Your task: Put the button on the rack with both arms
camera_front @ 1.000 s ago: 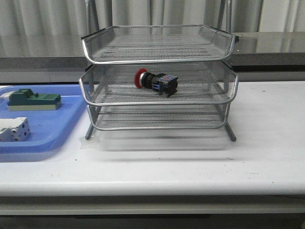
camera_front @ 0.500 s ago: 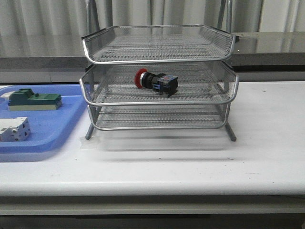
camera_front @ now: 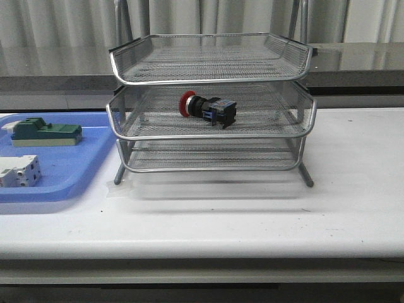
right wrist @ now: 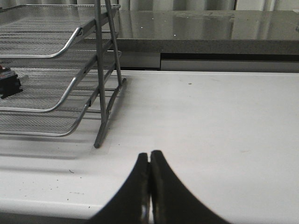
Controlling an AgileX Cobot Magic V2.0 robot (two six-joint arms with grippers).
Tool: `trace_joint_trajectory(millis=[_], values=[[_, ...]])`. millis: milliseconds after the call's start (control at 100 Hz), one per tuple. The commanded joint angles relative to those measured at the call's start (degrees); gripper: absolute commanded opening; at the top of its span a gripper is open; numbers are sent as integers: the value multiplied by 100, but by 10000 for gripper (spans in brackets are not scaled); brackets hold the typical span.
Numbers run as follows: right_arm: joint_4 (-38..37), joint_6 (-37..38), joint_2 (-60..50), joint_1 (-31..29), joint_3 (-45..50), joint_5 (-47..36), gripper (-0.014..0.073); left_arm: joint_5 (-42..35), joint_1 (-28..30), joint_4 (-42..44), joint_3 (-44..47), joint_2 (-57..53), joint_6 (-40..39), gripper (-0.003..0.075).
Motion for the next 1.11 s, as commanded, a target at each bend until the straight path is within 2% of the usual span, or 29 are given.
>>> trace_joint_trajectory(millis=[0,1100], values=[[-4,-6,-121,-26,-81,-471,-60,-679,13,-93,210,-180,-58,-20],[-4,-6,-121,-26,-81,-471,-60,-844,13,-111,268,-180,-58,-20]])
